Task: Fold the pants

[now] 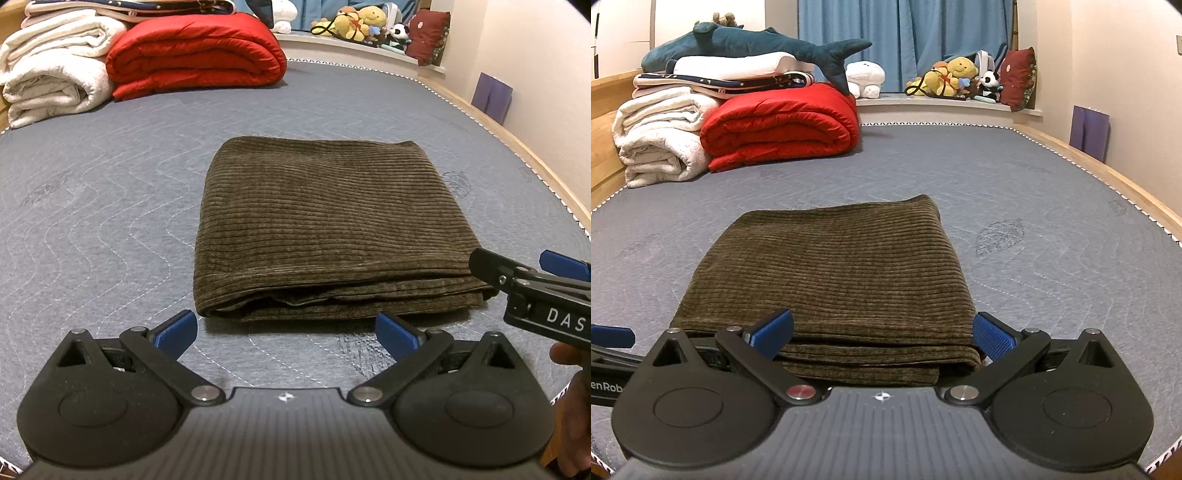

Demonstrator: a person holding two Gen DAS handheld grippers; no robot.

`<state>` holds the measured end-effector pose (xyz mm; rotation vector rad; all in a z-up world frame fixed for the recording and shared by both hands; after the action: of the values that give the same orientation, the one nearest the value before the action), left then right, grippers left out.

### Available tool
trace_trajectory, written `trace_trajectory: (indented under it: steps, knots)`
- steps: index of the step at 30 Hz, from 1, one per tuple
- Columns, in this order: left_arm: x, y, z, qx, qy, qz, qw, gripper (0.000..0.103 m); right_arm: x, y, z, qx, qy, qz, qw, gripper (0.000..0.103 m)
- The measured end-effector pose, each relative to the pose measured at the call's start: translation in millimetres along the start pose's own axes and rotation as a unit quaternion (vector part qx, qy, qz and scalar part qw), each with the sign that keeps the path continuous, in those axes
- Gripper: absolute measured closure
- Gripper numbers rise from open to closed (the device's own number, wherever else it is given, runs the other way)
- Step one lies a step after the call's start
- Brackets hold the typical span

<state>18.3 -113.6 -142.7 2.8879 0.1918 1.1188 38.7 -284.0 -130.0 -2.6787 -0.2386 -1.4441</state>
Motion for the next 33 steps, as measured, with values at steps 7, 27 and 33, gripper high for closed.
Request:
trace_trajectory:
  steps: [7, 27, 33]
  knots:
    - [0.3, -0.7, -0.3, -0.004, 0.001, 0.004, 1.0, 0.0, 0.0, -0.1, 0.5, -0.001, 0.001, -0.001, 1.0, 0.001]
    - [1.9, -0.2, -2.6, -0.006, 0.008, 0.006, 0.9999, 0.0, 0.8, -3.0, 0.0, 0.001, 0.003, -0.006, 1.0, 0.001]
    - [1.8, -1.8, -1.8, -0.008, 0.007, 0.007, 0.9999, 0.0, 0.4, -4.0, -0.8, 0.002, 0.005, -0.007, 1.0, 0.001]
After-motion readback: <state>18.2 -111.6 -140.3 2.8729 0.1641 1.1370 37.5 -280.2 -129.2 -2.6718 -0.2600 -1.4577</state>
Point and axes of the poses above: each gripper's, at about its wrist camera, not at the fingertips, and z roughly the way its jaws point, y to its right, x to its top, the point moved 7 cm from there along z, roughly the way its jaws point, and after that the axes turned 3 degrees about -z, right-handed, at the moved point
